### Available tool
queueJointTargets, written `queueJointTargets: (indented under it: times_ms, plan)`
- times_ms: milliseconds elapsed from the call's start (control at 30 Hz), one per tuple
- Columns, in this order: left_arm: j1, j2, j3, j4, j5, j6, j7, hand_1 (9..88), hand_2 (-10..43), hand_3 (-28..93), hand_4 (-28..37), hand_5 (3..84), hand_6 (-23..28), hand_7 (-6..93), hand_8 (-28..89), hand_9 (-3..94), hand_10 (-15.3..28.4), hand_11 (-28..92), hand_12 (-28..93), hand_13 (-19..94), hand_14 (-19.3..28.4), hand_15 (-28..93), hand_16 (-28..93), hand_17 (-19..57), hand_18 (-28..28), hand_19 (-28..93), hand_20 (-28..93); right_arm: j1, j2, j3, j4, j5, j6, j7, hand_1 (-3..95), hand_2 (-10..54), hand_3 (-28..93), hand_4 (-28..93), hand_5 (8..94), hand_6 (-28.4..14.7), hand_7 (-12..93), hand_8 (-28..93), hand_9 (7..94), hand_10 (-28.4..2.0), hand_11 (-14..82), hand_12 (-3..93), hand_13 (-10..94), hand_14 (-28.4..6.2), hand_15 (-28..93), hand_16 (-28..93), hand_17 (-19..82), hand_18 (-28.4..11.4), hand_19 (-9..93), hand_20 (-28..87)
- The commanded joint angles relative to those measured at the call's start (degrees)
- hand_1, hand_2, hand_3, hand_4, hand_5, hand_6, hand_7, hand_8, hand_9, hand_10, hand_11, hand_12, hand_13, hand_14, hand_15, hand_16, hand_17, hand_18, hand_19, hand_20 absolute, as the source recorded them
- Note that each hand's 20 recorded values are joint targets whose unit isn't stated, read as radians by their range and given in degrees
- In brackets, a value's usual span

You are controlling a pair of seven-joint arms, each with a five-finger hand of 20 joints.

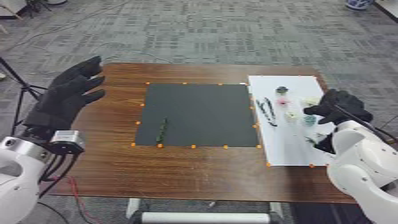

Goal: Arrange flowers

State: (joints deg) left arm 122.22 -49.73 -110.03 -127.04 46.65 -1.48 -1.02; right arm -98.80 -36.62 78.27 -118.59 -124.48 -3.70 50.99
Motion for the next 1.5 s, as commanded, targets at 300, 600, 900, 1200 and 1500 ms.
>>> queueJointTargets:
  times_ms: [300,600,900,1200,1500]
  plan:
    - [0.81,-0.51,0.19,-0.15,0.04,0.84,0.11,26.4,-9.5,69,-27.2,20.4,1.4,16.1,-7,13.9,8.7,13,22,4,11.6,33,-2,-13.0,19.5,38,9,-10.34,4.33,4.35,3.28,-0.28,-7.14,6.02,27.8,-9.5,74,-28,62.9,-4.0,31,-10,65.3,-13.7,58.5,50.2,66,-10.3,81,43,32,-23.6,88,49]
    - [1.80,-0.66,-0.43,-0.60,-0.03,1.19,0.01,26.5,-9.5,68,-27.3,20.4,1.4,16.1,-7,14.0,8.7,13,22,4,11.6,33,-2,-13.0,19.5,38,9,-10.63,3.09,4.66,3.04,2.31,-11.01,4.36,30.1,-9.5,83,-28,67.9,-1.3,43,7,71.4,-11.9,58.4,50.7,69,-9.4,81,44,35,-23.4,89,49]
    - [1.17,-0.36,-0.47,-0.56,-0.29,1.41,-0.31,26.4,-9.4,68,-27.4,20.5,1.4,16.0,-7,14.0,8.8,13,22,4,11.7,33,-2,-13.1,19.5,38,9,-9.62,3.16,0.76,3.35,-0.06,-3.42,-1.77,42.7,-9.5,82,-28,76.8,0.3,46,17,79.1,-9.9,58.9,52.1,74,-9.1,83,44,38,-23.3,93,48]
    - [1.78,-0.23,-2.53,-0.87,-0.20,1.97,-0.38,26.5,-9.3,68,-27.4,20.5,1.4,16.0,-7,14.0,8.7,13,22,4,11.6,33,-2,-13.1,19.6,38,9,-1.01,5.53,-5.18,-0.91,-4.52,11.91,-1.74,38.0,-9.5,87,-16,76.6,0.1,52,24,81.1,-9.5,64.6,53.1,76,-9.4,88,46,40,-23.7,93,54]
    - [0.89,0.14,-3.22,-0.60,-0.16,1.92,-0.60,26.3,-9.4,69,-27.5,20.5,1.4,16.1,-7,14.1,8.7,12,22,5,11.7,33,-2,-13.1,19.5,38,9,28.13,-3.20,-31.10,2.34,0.74,12.98,-5.51,36.3,-9.5,87,-12,78.7,0.8,52,26,83.9,-8.4,65.9,54.1,80,-8.1,89,46,45,-23.4,93,58]
